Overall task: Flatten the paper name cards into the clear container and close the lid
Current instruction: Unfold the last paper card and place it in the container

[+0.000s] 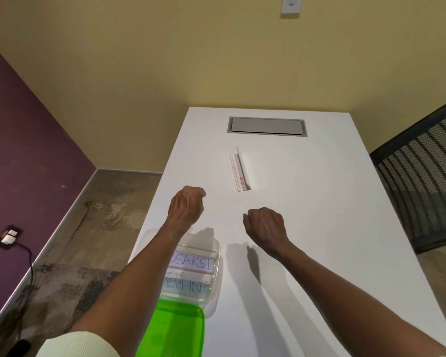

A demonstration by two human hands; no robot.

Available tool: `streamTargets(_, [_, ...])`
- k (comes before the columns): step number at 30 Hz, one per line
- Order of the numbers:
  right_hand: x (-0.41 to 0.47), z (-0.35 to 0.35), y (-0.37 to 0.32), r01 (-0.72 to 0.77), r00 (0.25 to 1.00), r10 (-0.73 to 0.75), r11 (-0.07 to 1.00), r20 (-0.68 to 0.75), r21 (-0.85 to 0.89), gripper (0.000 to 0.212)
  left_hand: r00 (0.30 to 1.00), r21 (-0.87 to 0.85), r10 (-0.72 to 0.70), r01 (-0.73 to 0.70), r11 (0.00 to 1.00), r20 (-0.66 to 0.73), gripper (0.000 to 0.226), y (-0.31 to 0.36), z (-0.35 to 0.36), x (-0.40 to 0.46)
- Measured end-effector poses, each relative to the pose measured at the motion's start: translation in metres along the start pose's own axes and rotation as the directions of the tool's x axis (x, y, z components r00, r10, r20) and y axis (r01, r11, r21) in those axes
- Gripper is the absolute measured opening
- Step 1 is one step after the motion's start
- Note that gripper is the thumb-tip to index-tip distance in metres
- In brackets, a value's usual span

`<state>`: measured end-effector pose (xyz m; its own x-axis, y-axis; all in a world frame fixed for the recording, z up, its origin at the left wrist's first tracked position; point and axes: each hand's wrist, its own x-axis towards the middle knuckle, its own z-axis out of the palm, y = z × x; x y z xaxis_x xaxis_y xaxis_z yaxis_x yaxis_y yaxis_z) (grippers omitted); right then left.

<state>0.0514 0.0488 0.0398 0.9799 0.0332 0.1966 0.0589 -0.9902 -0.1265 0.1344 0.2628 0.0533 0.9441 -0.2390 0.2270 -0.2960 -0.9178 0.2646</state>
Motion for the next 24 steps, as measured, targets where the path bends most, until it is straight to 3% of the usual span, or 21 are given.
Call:
streamTargets(6, [0.024, 0.02, 0.027, -0.107, 0.992, 0.111, 0.992, -0.066, 0.067, 0.049, 0.997, 0.028, -0.019, 0.016, 0.999, 0.08, 0.026, 0.01, 0.014, 0.038])
streamTargets(10, [0.042, 0.039, 0.044, -0.129, 0.984, 0.143, 0.984, -0.109, 0.126, 0.025, 0.993, 0.06, 0.006, -0.014, 0.998, 0.119, 0.031, 0.011, 0.029, 0.068])
streamTargets(14, [0.059, 0.06, 0.057, -0.156, 0.974, 0.179, 0.974, -0.136, 0.161, 0.023, 0.99, 0.049, -0.005, -0.002, 0.999, 0.138, 0.018, 0.01, 0.048, 0.094])
streamTargets(18, [0.074, 0.075, 0.066, -0.216, 0.971, 0.231, 0.958, -0.057, 0.19, 0.027, 0.986, 0.048, 0.039, -0.047, 0.998, 0.162, 0.033, 0.016, 0.061, 0.121])
streamTargets(22, [0.089, 0.089, 0.072, -0.236, 0.972, 0.231, 0.95, 0.05, 0.205, 0.023, 0.984, 0.009, 0.027, -0.03, 1.0, 0.175, 0.013, 0.029, 0.065, 0.148])
streamTargets(24, [0.099, 0.097, 0.077, -0.311, 0.945, 0.276, 0.923, 0.174, 0.225, 0.025, 0.983, -0.02, 0.022, -0.019, 1.0, 0.18, 0.021, 0.03, 0.071, 0.163])
